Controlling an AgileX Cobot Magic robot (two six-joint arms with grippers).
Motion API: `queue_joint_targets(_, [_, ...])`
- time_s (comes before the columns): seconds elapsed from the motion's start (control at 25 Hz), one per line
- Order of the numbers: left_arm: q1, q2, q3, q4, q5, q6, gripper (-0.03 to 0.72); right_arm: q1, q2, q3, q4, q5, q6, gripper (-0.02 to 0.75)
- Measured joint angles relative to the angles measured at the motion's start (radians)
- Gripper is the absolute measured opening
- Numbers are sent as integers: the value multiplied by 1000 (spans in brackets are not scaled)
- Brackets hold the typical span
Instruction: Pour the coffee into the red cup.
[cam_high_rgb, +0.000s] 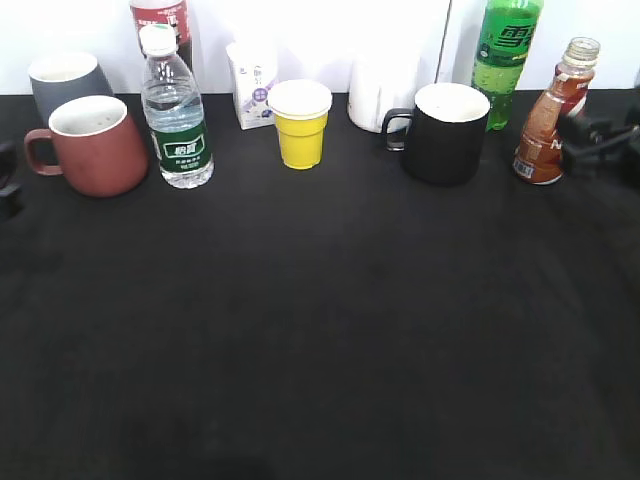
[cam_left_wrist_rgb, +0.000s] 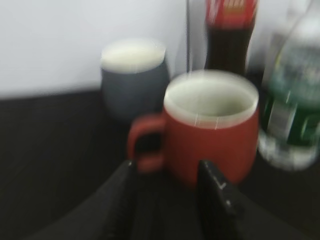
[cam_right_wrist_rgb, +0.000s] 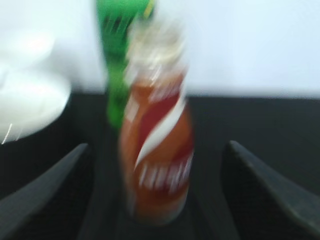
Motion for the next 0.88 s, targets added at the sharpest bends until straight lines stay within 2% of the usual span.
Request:
queue_joint_targets(0.16, [0, -171, -130, -9, 617, 0, 309, 0, -124, -42, -69, 487, 9, 598])
queue_joint_targets(0.24, [0, -189, -201, -31, 908, 0, 309, 0, -145, -125, -72, 805, 9, 596])
queue_joint_targets(0.36, [0, -191, -289, -54, 1257, 0, 326, 0, -146, -305, -7, 1305, 3, 579])
queue_joint_targets(0.44, [0, -191, -365, -93, 1460, 0, 355, 0, -146, -413, 23, 1523, 2, 574])
queue_joint_targets(0.52, [0, -192, -433, -111, 1634, 0, 362, 0, -151, -502, 59, 1680, -2, 572])
queue_joint_targets(0.68, [0, -288, -458, -116, 1845, 0, 362, 0, -263, -530, 88, 1819, -21, 571])
queue_joint_targets(0.88, [0, -620, -458, -149, 1962, 0, 362, 0, -589, -530, 88, 1970, -22, 571])
